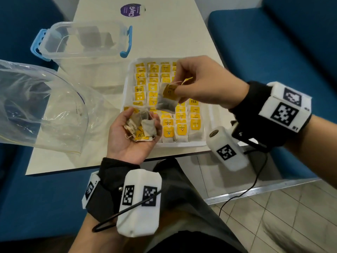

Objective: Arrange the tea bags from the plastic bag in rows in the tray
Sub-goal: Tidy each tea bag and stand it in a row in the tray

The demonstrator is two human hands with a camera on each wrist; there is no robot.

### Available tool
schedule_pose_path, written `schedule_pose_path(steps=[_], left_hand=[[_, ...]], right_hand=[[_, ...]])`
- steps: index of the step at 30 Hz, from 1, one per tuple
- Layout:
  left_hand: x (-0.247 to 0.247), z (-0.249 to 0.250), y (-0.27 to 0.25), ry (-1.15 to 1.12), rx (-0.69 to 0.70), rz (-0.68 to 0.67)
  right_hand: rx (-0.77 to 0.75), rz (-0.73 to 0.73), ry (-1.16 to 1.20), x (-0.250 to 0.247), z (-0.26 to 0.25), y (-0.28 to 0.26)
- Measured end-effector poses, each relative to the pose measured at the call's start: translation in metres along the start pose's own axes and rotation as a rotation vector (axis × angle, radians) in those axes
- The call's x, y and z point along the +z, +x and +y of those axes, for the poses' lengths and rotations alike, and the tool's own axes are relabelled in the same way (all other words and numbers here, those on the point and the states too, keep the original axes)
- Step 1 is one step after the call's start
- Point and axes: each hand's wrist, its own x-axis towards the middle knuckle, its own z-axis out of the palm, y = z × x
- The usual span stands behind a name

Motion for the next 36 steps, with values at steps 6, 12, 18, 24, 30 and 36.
schedule_pose_path(steps=[6,12,18,24,30,36], left_hand=[[-0.004,0.005,-0.001,-0.022,0.007,-0.01],[-0.004,0.005,-0.004,-0.063,-0.007,-0.023],[-0.004,0.004,-0.004,-0.049,0.003,-0.008],[-0.006,0.003,-0.004,-0.053,-0.006,-0.007],[-0.006,0.004,-0.003,-0.053,-0.01,-0.014],[-0.008,0.006,-0.003,-0.063,-0.008,-0.029]], right_hand=[[0.09,-0.234,-0.553,-0.012,0.025,-0.001],[0.174,-0.365,-0.649,0.0,0.054,0.003],[0.224,-0.501,-0.736,0.007,0.064,0.011],[0.253,-0.616,-0.806,0.012,0.066,0.018],[0.284,-0.651,-0.888,0.022,0.071,0.024],[0.264,-0.581,-0.829,0.024,0.068,0.021]])
